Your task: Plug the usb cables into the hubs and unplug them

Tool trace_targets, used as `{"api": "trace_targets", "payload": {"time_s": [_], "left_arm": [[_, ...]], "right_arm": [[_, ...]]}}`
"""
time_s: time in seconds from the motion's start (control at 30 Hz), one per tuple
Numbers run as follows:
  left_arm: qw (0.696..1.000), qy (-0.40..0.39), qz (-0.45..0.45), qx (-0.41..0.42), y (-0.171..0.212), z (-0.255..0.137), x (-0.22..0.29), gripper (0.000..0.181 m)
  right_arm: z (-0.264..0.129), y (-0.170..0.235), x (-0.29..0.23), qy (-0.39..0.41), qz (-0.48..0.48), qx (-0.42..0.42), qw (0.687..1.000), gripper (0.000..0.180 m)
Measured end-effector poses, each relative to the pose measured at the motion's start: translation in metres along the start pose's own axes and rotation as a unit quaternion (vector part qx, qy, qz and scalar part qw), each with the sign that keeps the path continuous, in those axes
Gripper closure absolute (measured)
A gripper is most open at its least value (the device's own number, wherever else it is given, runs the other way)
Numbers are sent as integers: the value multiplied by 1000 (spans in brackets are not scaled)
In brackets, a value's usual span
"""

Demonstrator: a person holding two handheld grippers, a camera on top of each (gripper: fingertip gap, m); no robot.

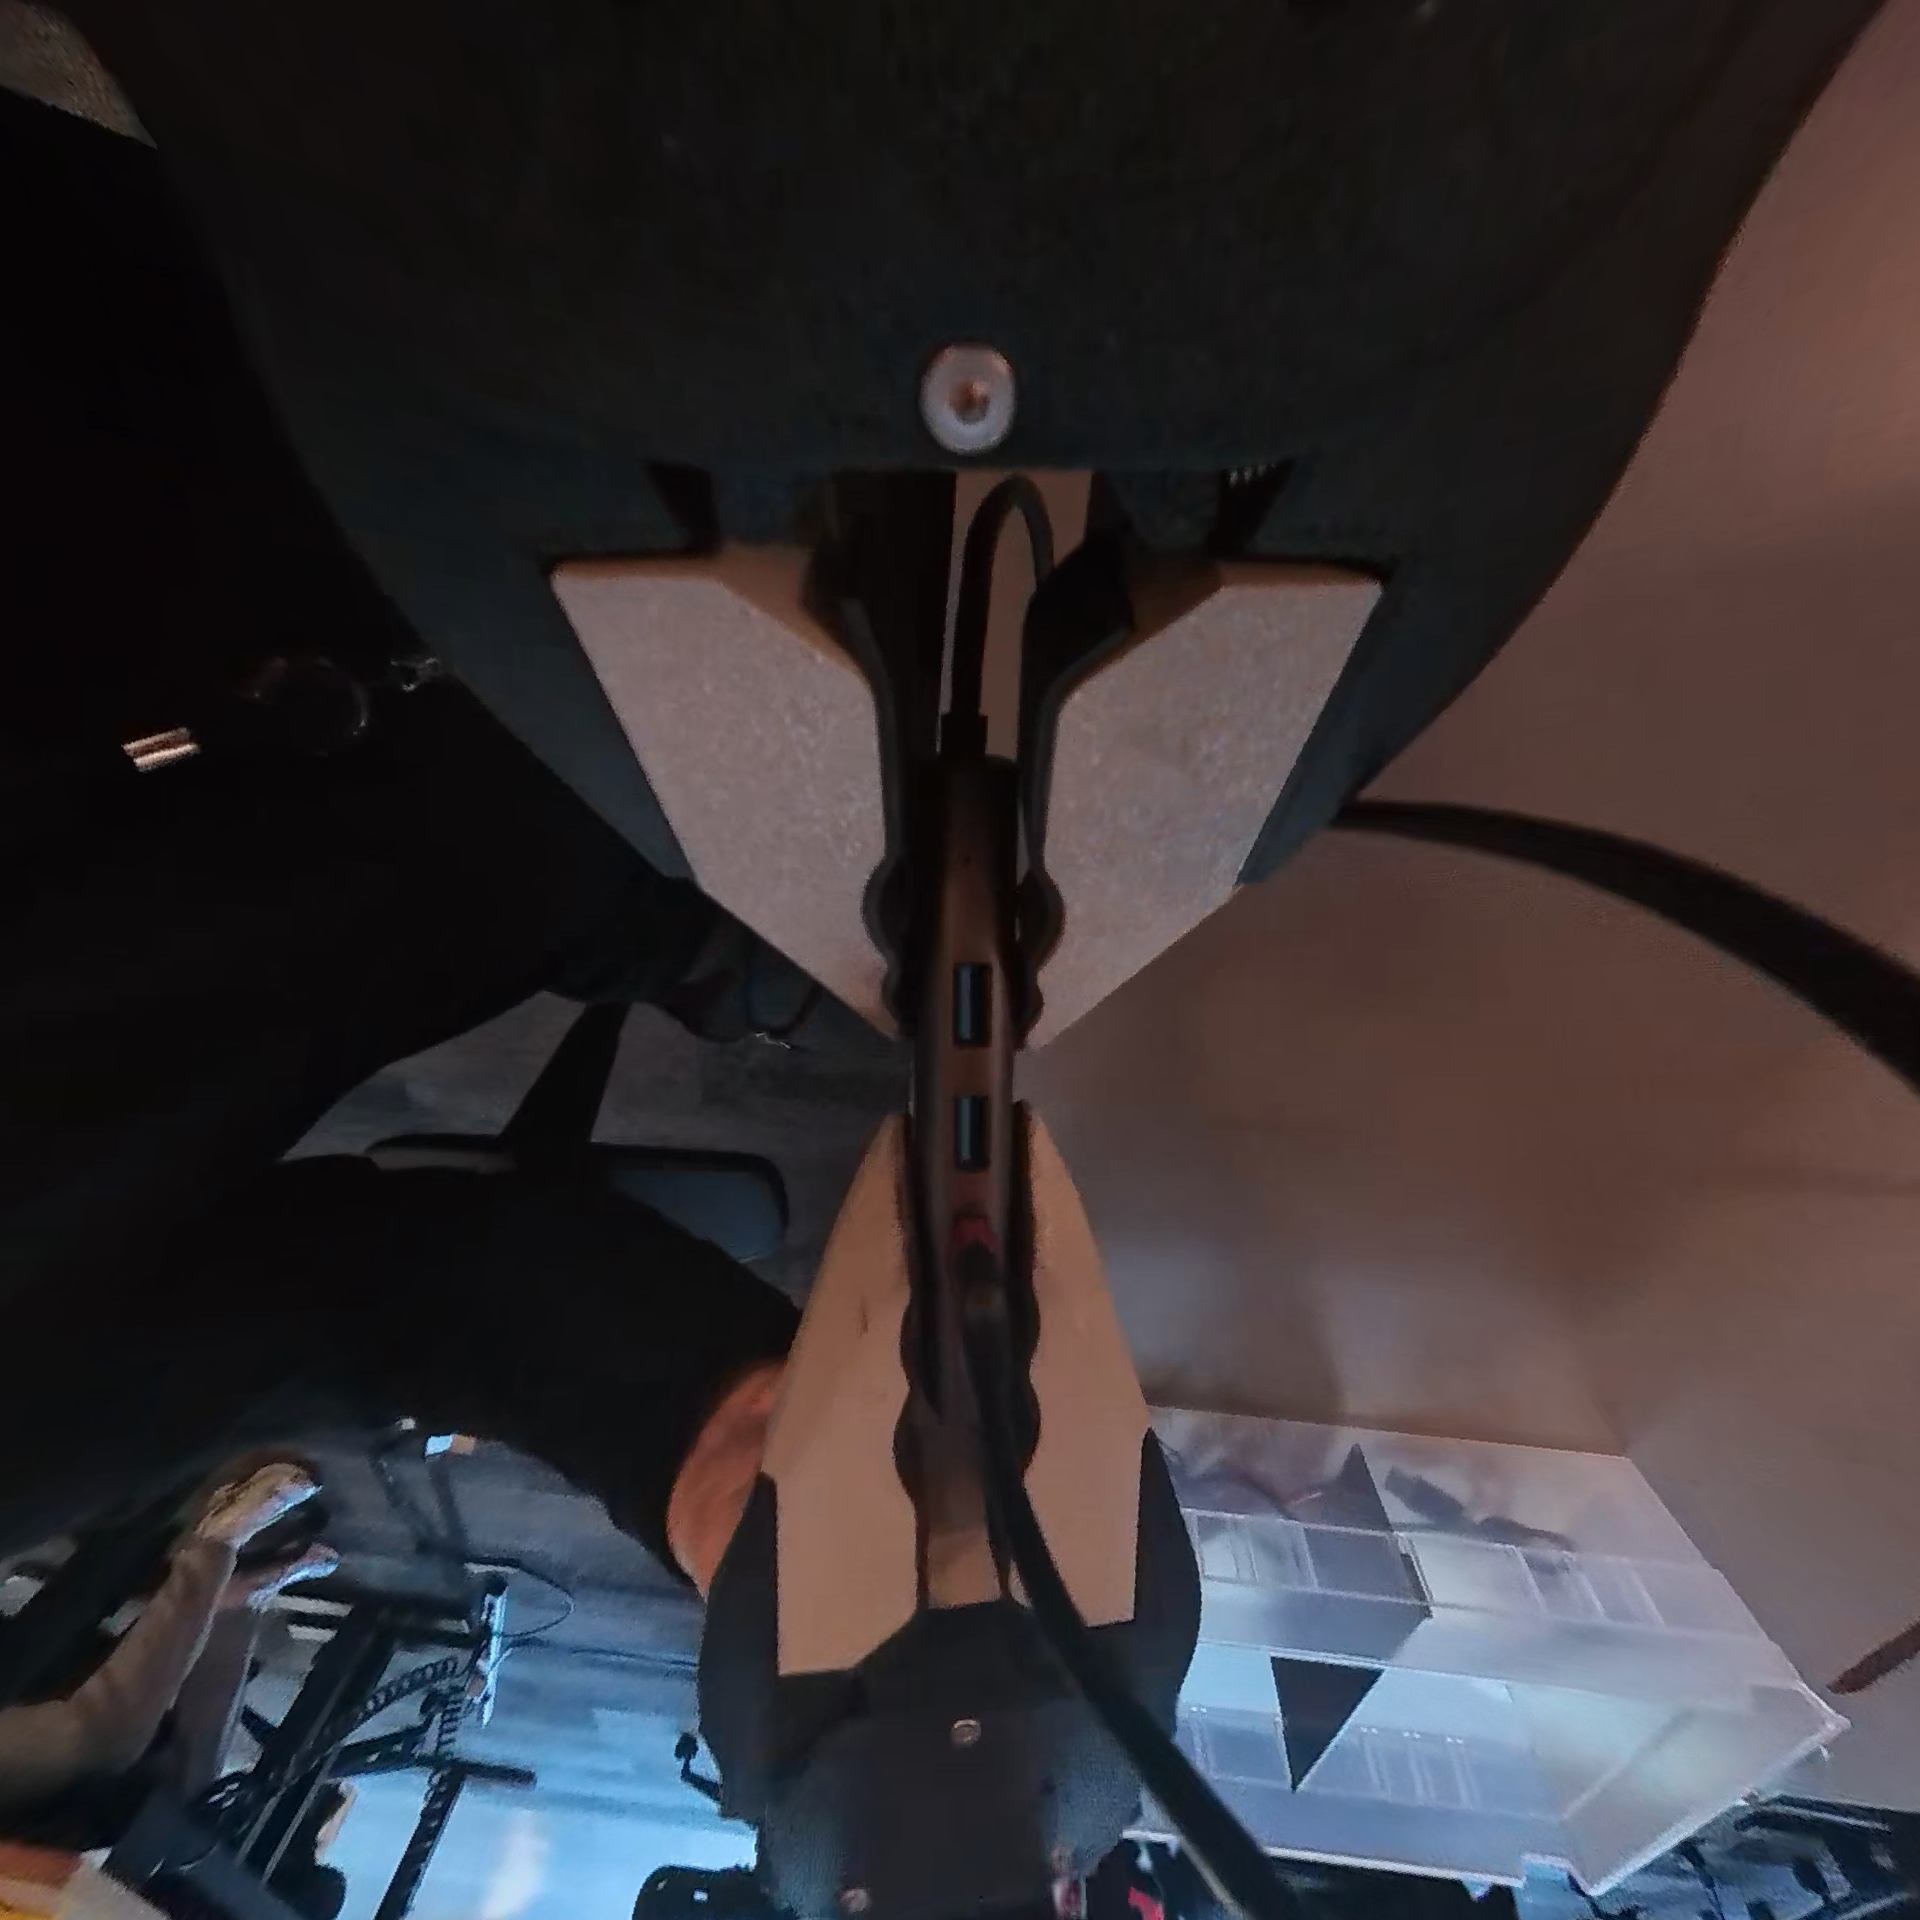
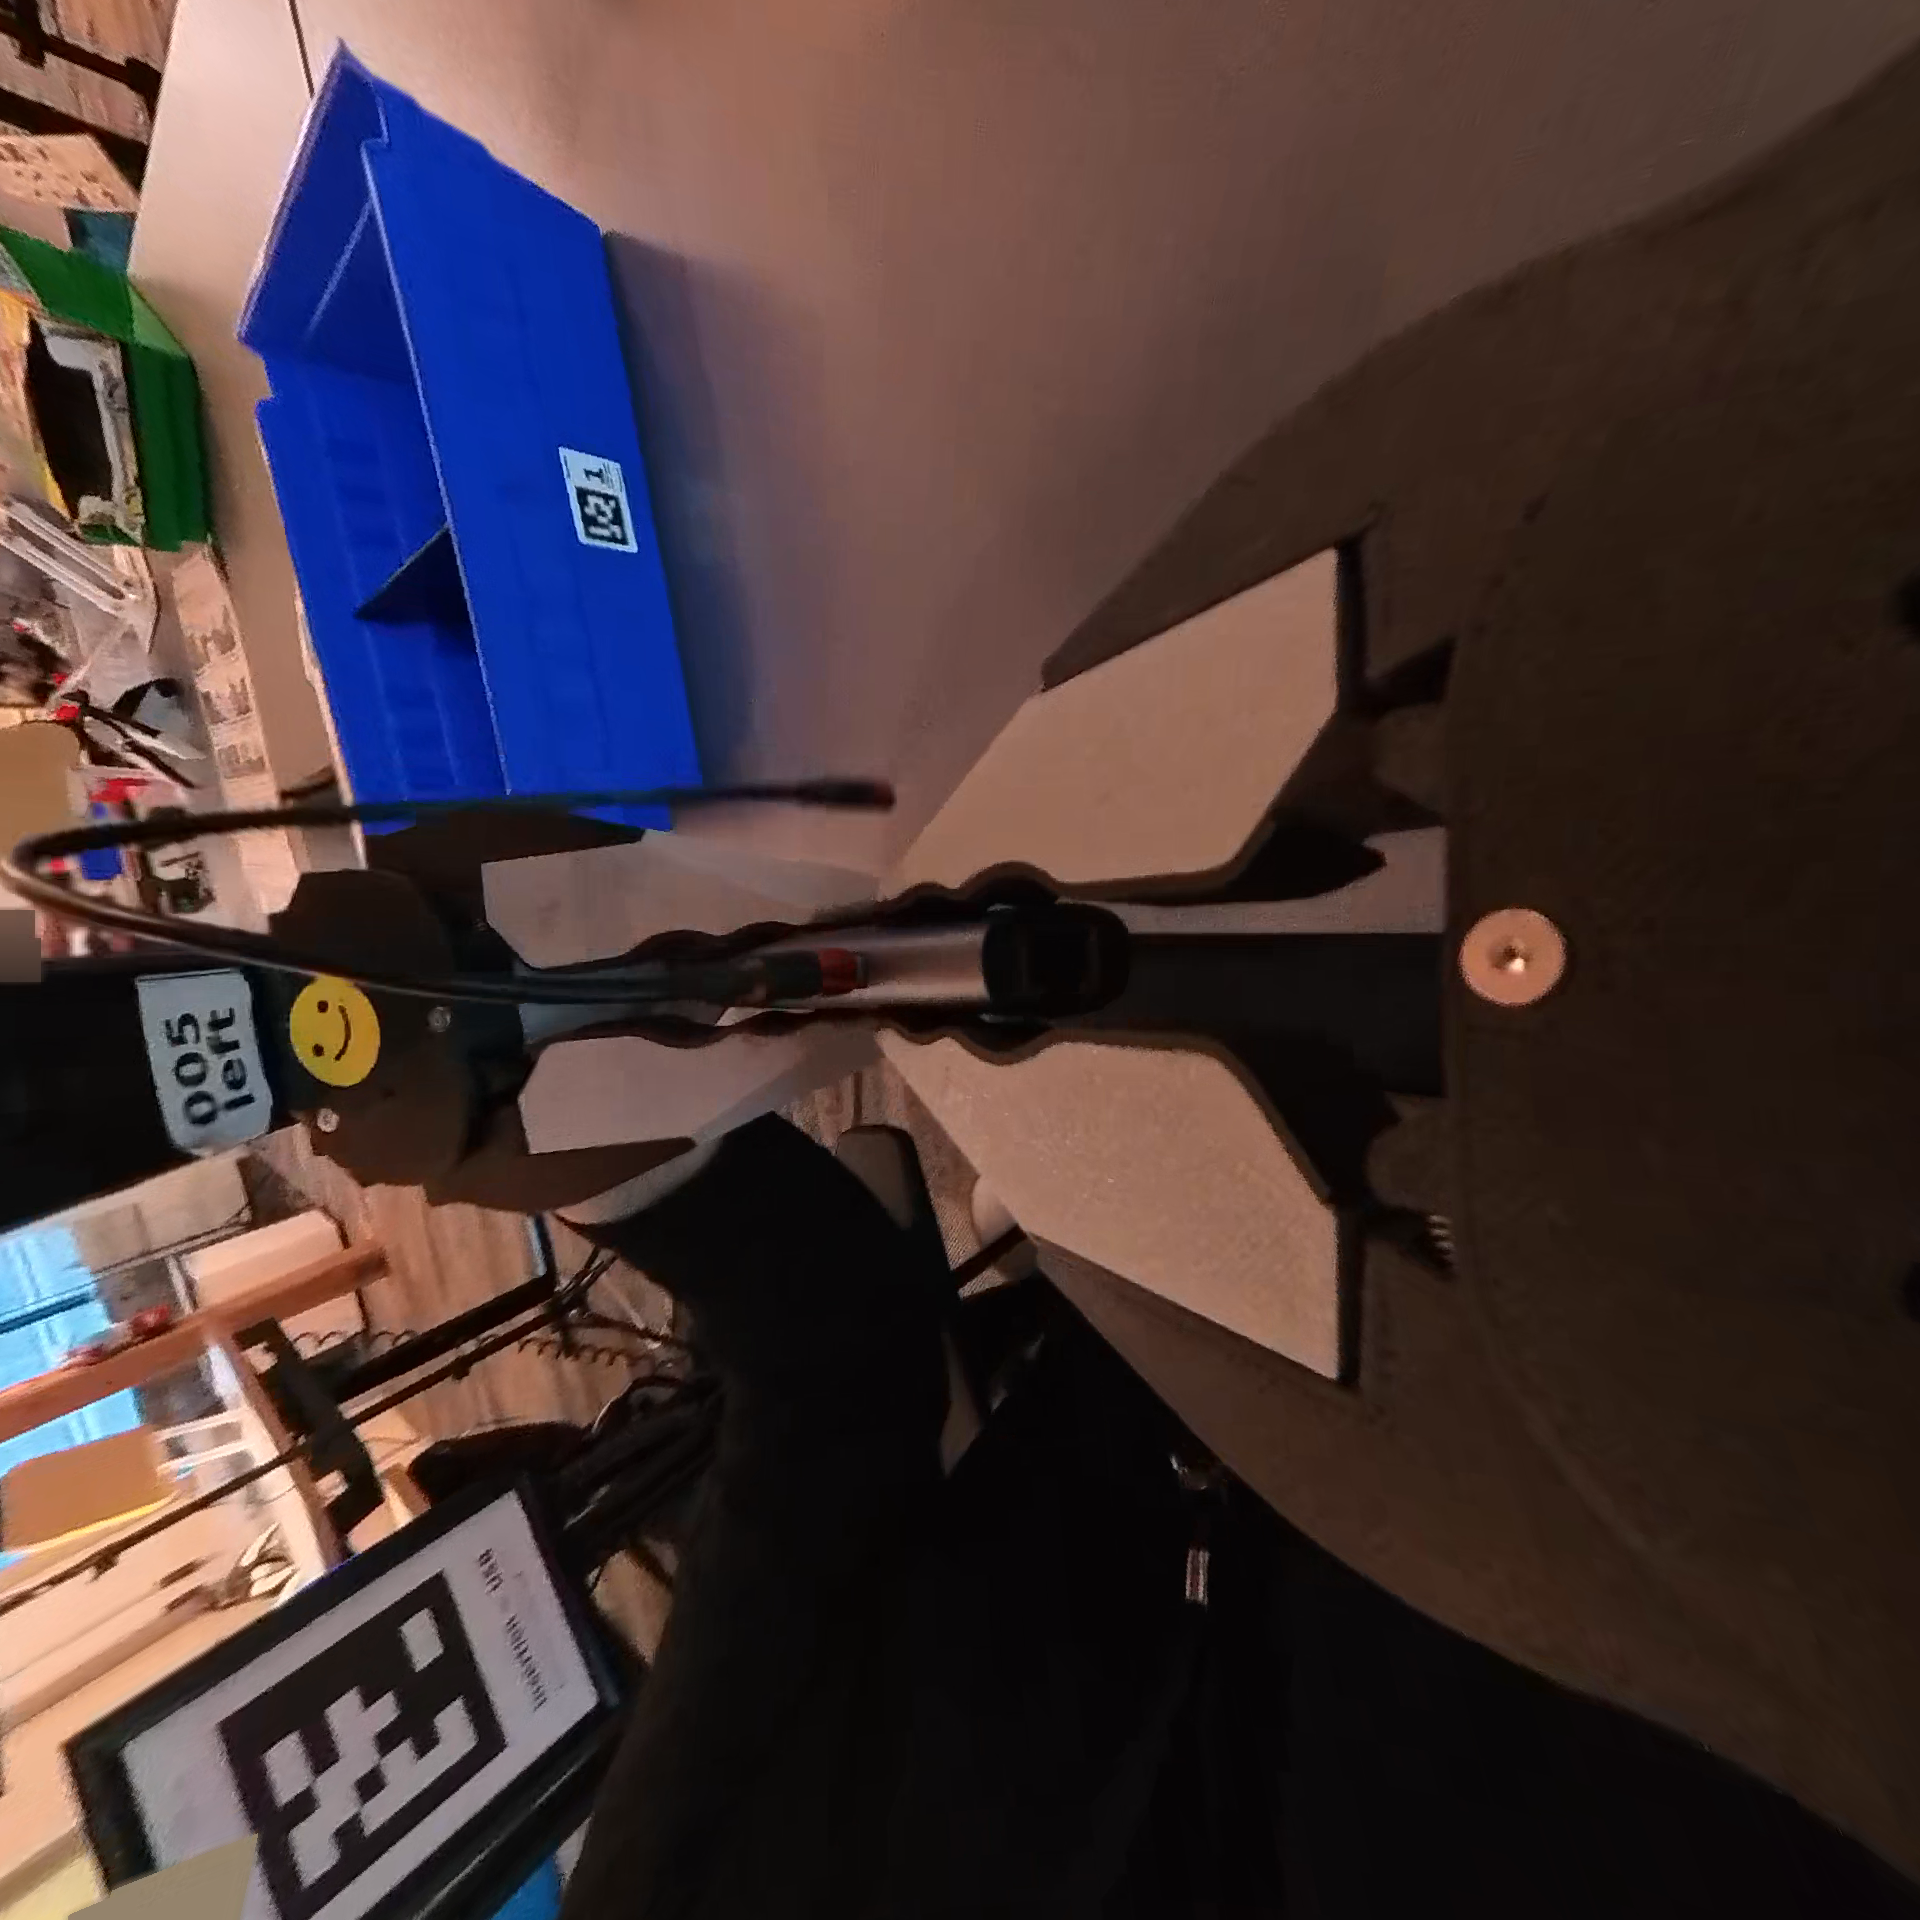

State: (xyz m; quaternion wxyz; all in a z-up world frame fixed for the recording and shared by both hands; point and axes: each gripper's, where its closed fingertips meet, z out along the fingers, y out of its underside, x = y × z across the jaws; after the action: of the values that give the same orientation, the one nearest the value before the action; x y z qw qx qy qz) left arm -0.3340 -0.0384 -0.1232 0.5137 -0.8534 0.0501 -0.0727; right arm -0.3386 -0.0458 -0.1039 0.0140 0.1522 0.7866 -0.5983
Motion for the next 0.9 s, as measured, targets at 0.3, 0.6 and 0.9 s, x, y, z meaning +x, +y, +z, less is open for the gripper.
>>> {"api": "trace_targets", "payload": {"time_s": [0.3,0.6,0.9], "left_arm": [[999,-29,46,0,-10,-21,8,167],[998,-32,44,-8,-4,-22,6,167],[999,7,35,35,-12,-27,12,167]], "right_arm": [[-3,9,-7,24,-44,-45,998,166],[0,13,-3,29,-46,-56,997,165],[-3,1,-11,32,-67,-35,997,166]]}}
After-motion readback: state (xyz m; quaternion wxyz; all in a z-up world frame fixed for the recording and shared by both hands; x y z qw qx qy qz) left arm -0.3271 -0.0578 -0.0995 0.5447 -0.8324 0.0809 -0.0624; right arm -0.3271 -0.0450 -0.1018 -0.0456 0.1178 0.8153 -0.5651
